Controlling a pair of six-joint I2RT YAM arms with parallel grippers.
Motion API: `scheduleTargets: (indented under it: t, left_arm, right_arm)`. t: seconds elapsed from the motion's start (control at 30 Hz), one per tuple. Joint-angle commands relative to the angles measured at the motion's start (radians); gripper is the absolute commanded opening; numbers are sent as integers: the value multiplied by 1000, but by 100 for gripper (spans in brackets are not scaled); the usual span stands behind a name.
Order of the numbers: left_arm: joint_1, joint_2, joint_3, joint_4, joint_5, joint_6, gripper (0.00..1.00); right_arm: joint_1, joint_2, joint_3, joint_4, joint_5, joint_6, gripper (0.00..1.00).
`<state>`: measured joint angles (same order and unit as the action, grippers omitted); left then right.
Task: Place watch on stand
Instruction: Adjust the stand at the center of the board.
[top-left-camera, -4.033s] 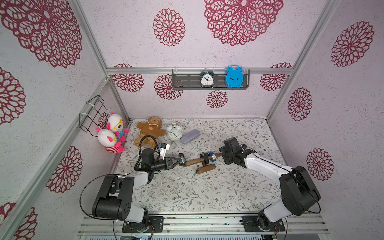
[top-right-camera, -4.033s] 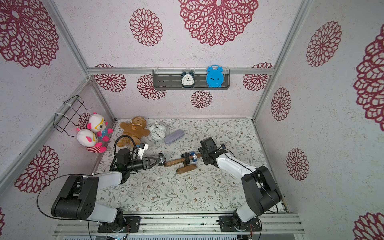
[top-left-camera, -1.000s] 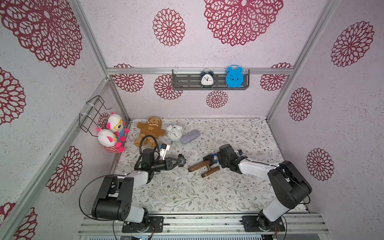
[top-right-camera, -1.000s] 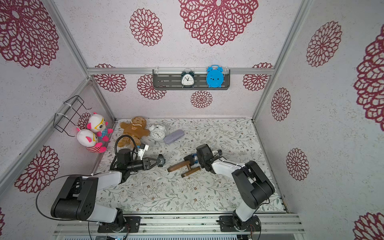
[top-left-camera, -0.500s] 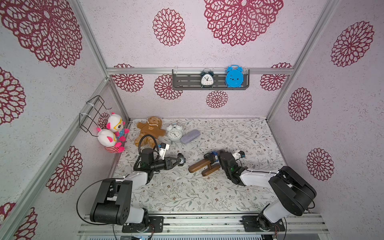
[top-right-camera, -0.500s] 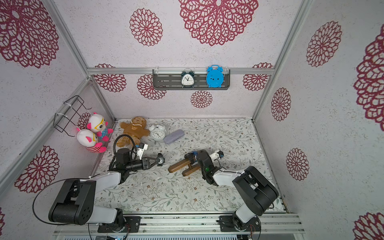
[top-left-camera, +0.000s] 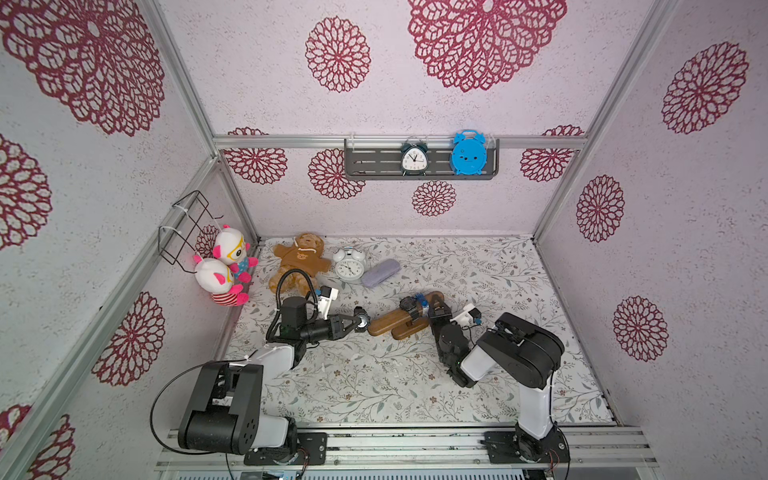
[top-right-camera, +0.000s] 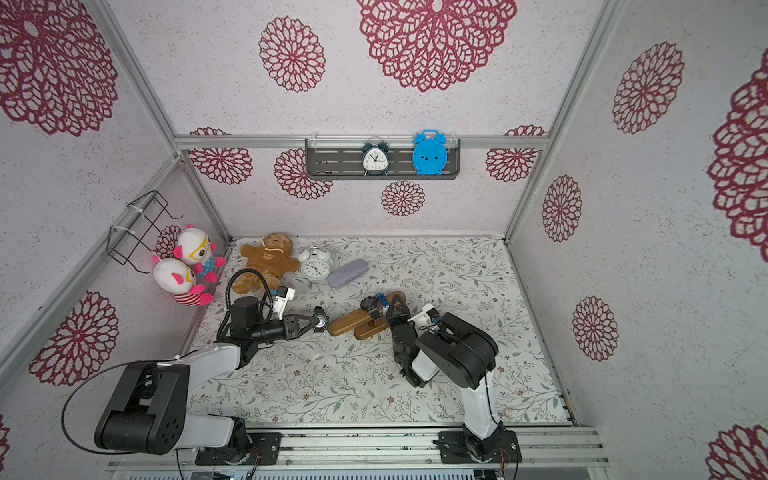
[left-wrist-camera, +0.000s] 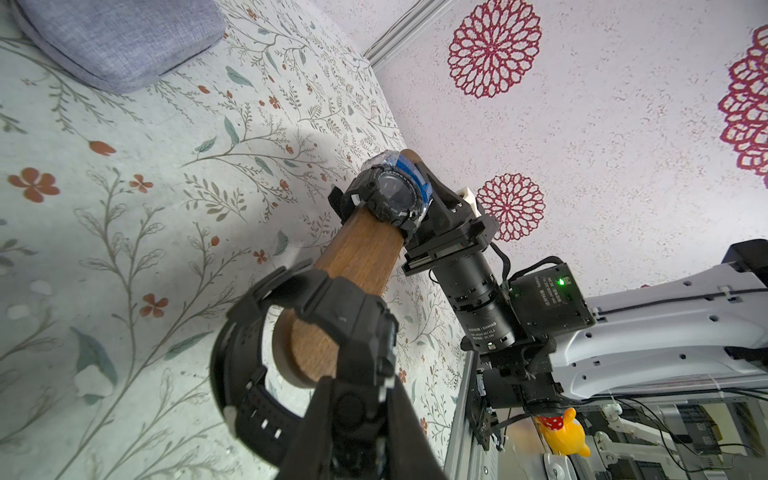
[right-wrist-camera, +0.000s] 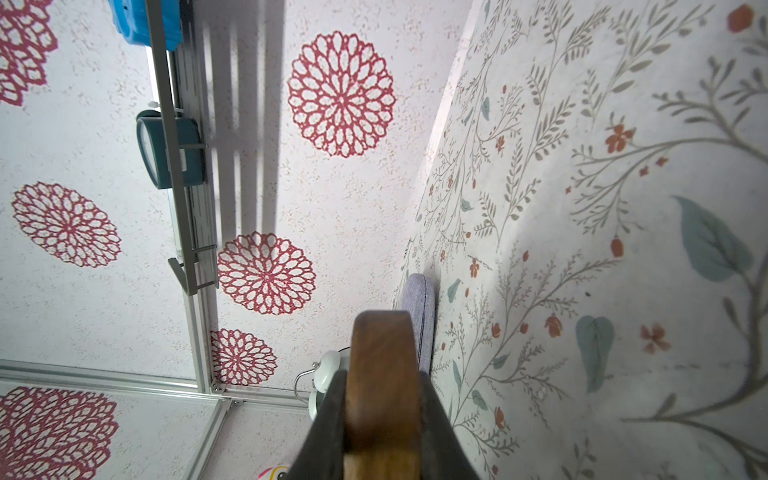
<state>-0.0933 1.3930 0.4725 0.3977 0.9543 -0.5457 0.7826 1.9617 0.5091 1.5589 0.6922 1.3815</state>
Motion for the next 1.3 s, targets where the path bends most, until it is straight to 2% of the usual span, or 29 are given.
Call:
scheduleTargets:
  t: [0.0, 0.17, 0.3, 0.93, 1.27]
  left_arm:
    - [12, -49, -6, 3, 13, 8, 9]
    - [27, -117, -31, 2, 14, -10, 9]
    - [30, -124, -74, 129, 14, -104, 9]
    - [55, -177, -84, 103, -37, -112, 10]
    - [61, -192, -91, 95, -48, -111, 11]
  right_arm:
    - [6, 4, 26, 127, 31, -104, 0]
    - [6, 47, 79, 127, 8, -95, 0]
    - [7, 78, 128, 128, 3, -83, 0]
    - [37, 125, 95, 128, -94, -35, 0]
    - [37, 124, 36, 128, -151, -19, 26]
